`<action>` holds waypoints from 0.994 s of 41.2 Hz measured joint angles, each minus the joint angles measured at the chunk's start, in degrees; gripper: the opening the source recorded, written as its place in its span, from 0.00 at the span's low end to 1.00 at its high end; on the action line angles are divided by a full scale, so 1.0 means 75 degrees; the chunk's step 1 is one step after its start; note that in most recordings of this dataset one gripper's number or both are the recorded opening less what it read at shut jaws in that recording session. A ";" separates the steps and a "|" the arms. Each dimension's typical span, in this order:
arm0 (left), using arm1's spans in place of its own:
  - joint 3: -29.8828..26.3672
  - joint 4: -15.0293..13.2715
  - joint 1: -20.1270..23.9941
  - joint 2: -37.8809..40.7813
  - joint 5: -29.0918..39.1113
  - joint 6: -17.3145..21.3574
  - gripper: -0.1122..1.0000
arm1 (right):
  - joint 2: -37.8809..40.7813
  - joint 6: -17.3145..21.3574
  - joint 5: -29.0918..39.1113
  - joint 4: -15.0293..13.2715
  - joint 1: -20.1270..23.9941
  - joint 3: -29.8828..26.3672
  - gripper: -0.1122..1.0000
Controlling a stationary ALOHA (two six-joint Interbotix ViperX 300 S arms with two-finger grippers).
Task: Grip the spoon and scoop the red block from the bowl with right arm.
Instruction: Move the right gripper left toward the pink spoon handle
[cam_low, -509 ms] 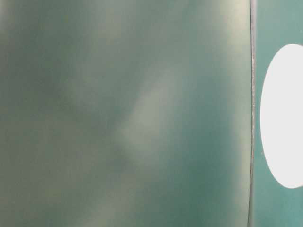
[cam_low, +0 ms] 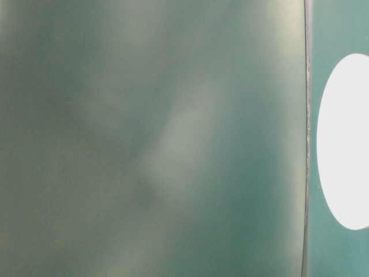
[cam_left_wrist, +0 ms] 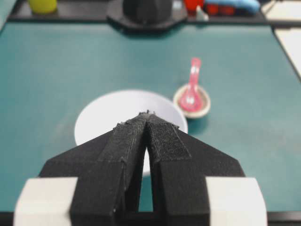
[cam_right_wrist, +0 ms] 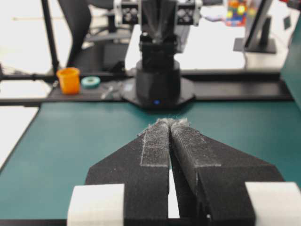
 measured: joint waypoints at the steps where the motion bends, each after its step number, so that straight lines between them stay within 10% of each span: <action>1: 0.0000 0.0000 0.0000 0.0000 0.0035 0.0000 0.10 | 0.0000 0.0000 0.0000 0.0012 0.0000 0.0000 0.10; 12: 0.0000 0.0000 0.0000 0.0000 0.0082 0.0000 0.10 | 0.0012 0.0035 0.0105 0.0094 0.0000 0.0000 0.13; 25: 0.0000 0.0000 0.0000 0.0000 0.0094 0.0000 0.10 | 0.0035 0.0035 0.0633 0.0281 0.0000 -0.0023 0.51; 41: 0.0000 0.0000 0.0000 0.0000 0.0094 -0.0012 0.10 | 0.0938 0.0117 0.0832 0.1453 0.0012 0.0082 0.53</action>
